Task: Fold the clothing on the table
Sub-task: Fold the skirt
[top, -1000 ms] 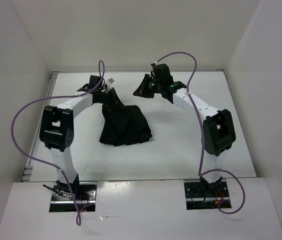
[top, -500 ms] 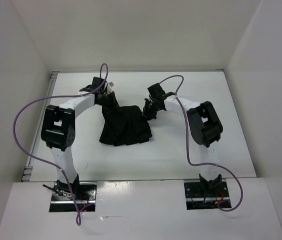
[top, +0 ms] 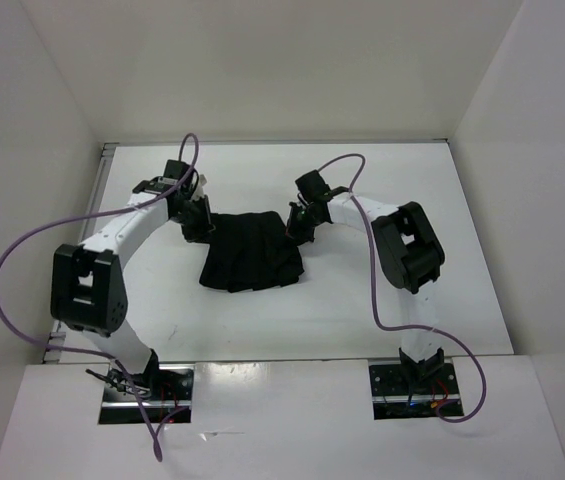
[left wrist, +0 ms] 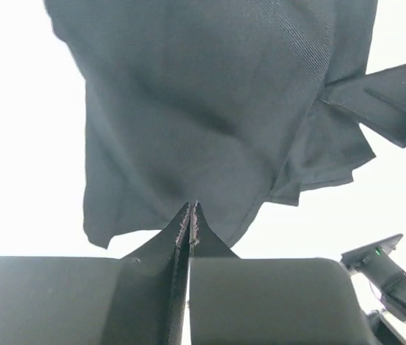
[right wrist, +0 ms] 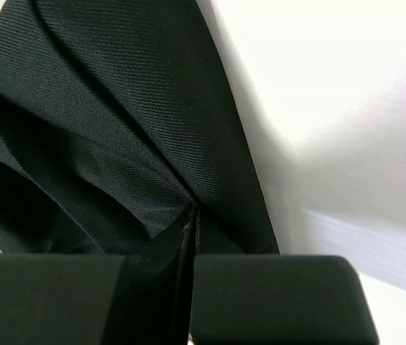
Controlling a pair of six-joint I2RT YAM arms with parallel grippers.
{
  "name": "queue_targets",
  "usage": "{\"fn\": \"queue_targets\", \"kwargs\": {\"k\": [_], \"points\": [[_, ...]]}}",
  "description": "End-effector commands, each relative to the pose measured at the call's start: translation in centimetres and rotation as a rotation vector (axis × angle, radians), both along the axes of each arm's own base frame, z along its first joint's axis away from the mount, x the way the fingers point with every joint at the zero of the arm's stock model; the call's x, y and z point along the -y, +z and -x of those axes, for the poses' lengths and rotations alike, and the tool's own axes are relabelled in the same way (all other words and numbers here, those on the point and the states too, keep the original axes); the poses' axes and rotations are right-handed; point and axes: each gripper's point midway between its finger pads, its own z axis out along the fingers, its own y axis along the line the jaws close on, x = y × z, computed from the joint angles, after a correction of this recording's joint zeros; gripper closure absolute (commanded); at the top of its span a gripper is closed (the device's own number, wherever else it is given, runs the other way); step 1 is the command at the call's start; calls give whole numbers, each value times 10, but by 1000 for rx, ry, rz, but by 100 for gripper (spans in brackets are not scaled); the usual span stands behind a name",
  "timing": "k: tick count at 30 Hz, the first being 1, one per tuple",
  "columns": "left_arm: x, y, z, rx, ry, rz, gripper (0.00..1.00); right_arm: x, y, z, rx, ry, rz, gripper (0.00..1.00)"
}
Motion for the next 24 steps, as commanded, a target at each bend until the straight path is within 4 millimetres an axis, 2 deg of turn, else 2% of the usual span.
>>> {"fn": "queue_targets", "kwargs": {"k": [1,3,5,6,7,8,9,10,11,12,13,15,17,18,21,22,24], "points": [[-32,8,21,-2,36,-142,100,13,-17,15,-40,17,80,100],[-36,7,26,-11,43,-165,100,16,-2,8,-14,1,81,100],[-38,9,25,0,48,-173,100,15,20,1,41,4,69,95],[-35,14,22,12,45,-160,100,14,29,-2,69,17,62,78],[-33,17,22,13,40,-149,100,11,35,0,75,35,42,75],[-29,23,19,23,32,-125,100,1,49,-3,89,66,-12,72],[-25,29,18,45,23,-121,100,-3,57,-6,108,82,-31,72],[-24,41,12,76,35,-110,100,-17,70,-13,140,101,-58,72],[-25,44,9,88,41,-120,100,-18,66,-17,136,113,-49,75],[-27,46,6,100,48,-132,100,-30,69,-13,141,139,-53,78],[-27,50,6,110,49,-130,100,-35,78,-23,175,133,-60,80],[-32,49,5,111,62,-139,100,-46,70,-28,179,147,-64,83],[-33,52,8,119,63,-137,100,-56,72,-38,189,155,-85,85],[-33,49,11,110,62,-139,100,-62,60,-36,165,171,-85,86],[-37,50,15,114,72,-138,100,-74,49,-31,149,189,-94,90],[-37,54,15,125,73,-136,100,-75,53,-33,158,189,-99,90],[-41,57,15,134,84,-135,100,-84,41,-23,128,218,-99,92]]}}
